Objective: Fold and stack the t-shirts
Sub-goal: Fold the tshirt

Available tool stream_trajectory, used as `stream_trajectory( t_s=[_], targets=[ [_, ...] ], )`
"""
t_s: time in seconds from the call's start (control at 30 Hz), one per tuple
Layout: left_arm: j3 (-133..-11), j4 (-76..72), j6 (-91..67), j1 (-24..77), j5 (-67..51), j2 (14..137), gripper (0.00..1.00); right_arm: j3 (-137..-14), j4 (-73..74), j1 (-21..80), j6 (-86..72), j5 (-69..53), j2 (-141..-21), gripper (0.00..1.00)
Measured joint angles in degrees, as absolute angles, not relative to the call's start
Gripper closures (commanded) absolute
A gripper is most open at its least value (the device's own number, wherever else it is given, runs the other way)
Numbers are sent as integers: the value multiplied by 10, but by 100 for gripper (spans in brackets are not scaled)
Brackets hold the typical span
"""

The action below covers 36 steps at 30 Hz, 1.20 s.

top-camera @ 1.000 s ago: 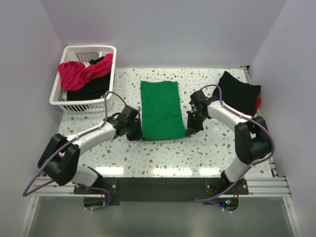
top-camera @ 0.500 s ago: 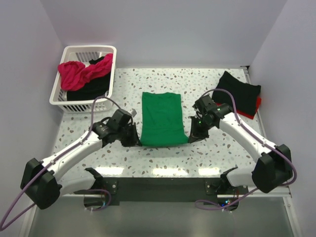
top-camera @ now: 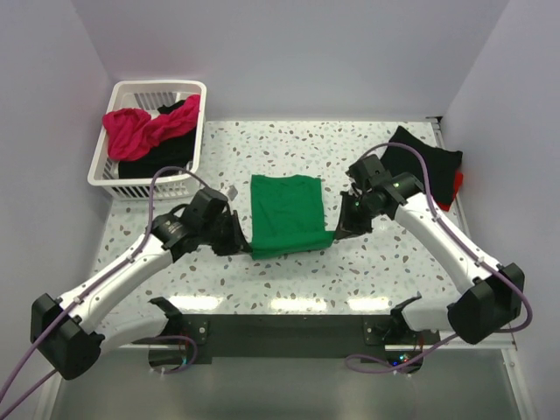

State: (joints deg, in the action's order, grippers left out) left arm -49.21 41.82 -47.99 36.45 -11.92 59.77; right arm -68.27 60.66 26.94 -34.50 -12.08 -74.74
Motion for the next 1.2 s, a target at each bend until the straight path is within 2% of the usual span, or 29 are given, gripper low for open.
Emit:
stream_trajectory(
  t_s=[0.4,0.77,1.2],
  targets=[
    [-588,394,-437,341,-103,714,100,-819,603,249,-335,-83,-868,100],
    [-602,349,-382,249,-167,797,100,-922,593,235,-324,-81,-988,100],
    [-704,331,-330,185,-212,941,100,-1083,593,206,-310,-81,-1138,100]
  ],
)
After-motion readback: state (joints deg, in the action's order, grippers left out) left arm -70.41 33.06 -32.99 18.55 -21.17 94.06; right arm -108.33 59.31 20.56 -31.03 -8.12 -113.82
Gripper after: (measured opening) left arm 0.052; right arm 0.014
